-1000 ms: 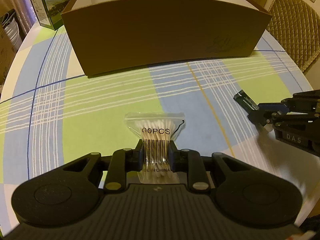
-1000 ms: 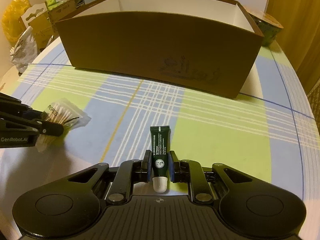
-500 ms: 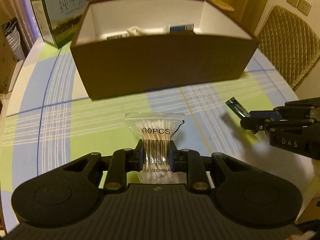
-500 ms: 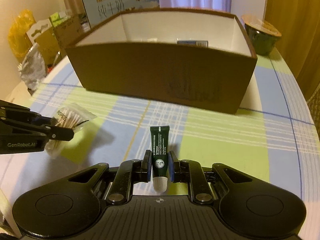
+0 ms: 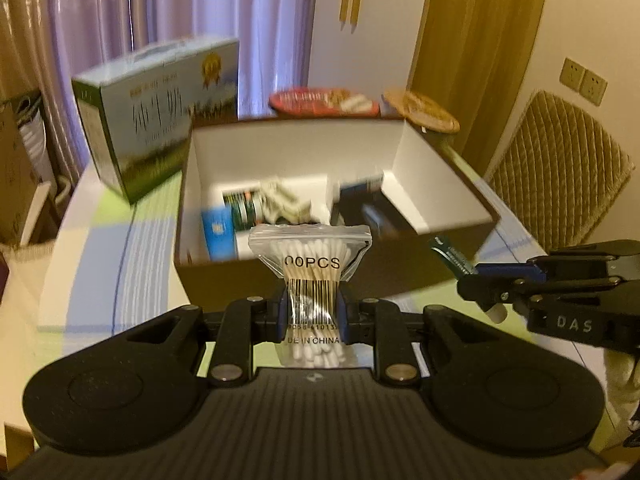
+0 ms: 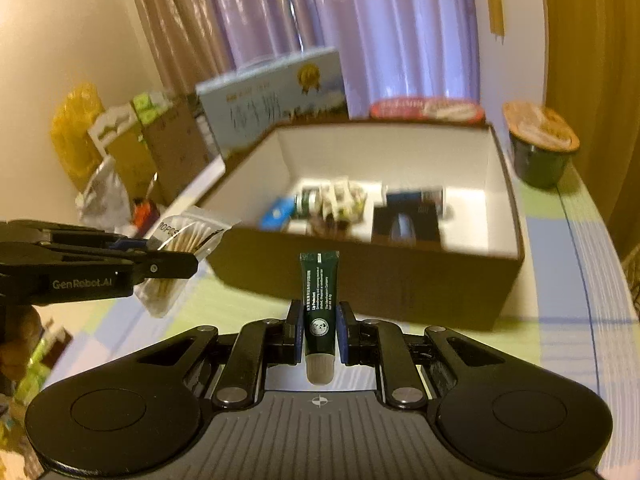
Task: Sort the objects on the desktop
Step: 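Carry the swab bag and green tube over the open box with both tools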
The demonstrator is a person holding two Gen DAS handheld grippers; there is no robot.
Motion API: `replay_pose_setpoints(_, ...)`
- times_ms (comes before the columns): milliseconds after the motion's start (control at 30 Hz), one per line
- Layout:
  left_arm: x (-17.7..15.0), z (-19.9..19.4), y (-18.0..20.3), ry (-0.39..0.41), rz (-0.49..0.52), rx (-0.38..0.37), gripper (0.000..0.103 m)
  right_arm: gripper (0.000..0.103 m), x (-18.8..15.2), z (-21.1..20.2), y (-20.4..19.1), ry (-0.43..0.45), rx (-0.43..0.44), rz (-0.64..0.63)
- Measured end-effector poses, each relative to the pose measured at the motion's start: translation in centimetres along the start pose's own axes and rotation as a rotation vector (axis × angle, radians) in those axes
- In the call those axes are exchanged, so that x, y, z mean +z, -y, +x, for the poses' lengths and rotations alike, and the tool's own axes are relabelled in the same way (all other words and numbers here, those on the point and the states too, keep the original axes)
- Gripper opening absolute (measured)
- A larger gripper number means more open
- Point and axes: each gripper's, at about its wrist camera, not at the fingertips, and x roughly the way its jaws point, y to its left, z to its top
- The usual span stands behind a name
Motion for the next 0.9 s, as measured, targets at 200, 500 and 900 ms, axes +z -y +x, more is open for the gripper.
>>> replay_pose_setpoints(200,3.5,2.4,-0.9,0.018,0.000,0.007,0.019,0.013,3.9,1.0,1.9,0.062,-0.052,0.018)
replay_pose_setpoints(500,7.3,9.2,-3.4,-0.096,-0.026,0.010,0.019,0.013,7.5,5.6,6.3,0.021,-0.164,0.085)
replay_pose_setpoints(900,7.3,17.8,-5.5,-0.343,-0.039,0.040,0.019,0.013,8.6,10.3,8.8,-0.094,-0.233,0.077)
